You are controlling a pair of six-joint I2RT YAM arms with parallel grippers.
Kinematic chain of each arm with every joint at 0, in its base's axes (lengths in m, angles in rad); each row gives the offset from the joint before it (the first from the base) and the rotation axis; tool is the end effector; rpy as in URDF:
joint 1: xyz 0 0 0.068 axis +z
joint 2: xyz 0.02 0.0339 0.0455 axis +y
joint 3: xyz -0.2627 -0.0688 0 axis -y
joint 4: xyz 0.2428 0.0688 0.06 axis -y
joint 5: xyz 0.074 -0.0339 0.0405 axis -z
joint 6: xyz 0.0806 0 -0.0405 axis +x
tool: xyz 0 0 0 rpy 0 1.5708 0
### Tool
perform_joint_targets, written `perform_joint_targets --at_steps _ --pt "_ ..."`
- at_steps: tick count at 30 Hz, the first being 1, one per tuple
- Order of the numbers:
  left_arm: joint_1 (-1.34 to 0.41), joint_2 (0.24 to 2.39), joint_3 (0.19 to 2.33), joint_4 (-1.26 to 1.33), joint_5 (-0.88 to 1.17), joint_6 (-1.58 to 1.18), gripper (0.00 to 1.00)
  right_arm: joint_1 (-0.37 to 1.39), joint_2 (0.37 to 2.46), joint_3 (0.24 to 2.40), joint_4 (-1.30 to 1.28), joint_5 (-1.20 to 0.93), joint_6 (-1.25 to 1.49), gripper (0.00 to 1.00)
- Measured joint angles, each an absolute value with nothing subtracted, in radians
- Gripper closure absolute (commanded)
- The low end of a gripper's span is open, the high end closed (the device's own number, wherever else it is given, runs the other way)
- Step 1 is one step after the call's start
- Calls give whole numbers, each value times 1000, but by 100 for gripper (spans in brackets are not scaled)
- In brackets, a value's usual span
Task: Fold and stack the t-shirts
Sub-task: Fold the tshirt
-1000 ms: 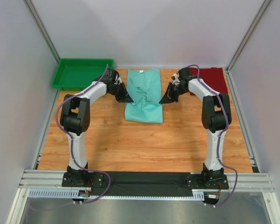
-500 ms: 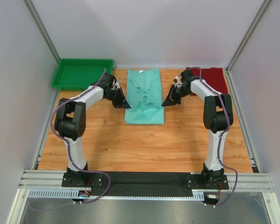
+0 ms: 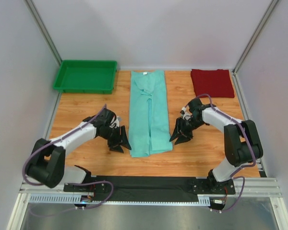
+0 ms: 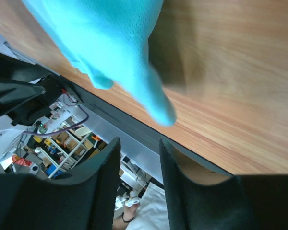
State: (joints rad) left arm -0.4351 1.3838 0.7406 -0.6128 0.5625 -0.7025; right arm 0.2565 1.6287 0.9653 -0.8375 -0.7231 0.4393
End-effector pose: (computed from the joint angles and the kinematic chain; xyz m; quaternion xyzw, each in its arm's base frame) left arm 0.2045 -0.1424 0.1388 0.0834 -0.9462 0.3121 0.0208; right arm 0.2504 0.1208 0.1394 -0.0730 -0.9320 -0.3435 0.0898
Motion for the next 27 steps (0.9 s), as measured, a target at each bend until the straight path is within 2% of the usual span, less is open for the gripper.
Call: perform_joint_targets --at_steps 4,7,10,11,14,18,23,27 --pt "-422 1230 763 -741 455 -670 41 242 1628 1016 -899 -674 408 57" --pt "-408 1214 841 -762 416 -642 45 231 1633 1122 -918 -652 395 56" --pt "-385 1314 919 -720 434 -620 59 225 1655 1211 -889 -663 400 67" --pt "-380 1356 944 -701 444 -614 64 226 1671 1230 -874 -674 405 78" --pt "-368 1542 1024 -625 476 -589 70 239 1778 1283 -819 -725 423 100" --pt "-338 1725 1097 -552 511 -557 73 268 1908 1307 -758 -761 443 100" --pt "-300 1843 1122 -487 522 -528 79 281 1964 1279 -677 -793 449 100" --pt "-297 1924 1125 -450 590 -513 76 279 1994 1206 -638 -795 437 100"
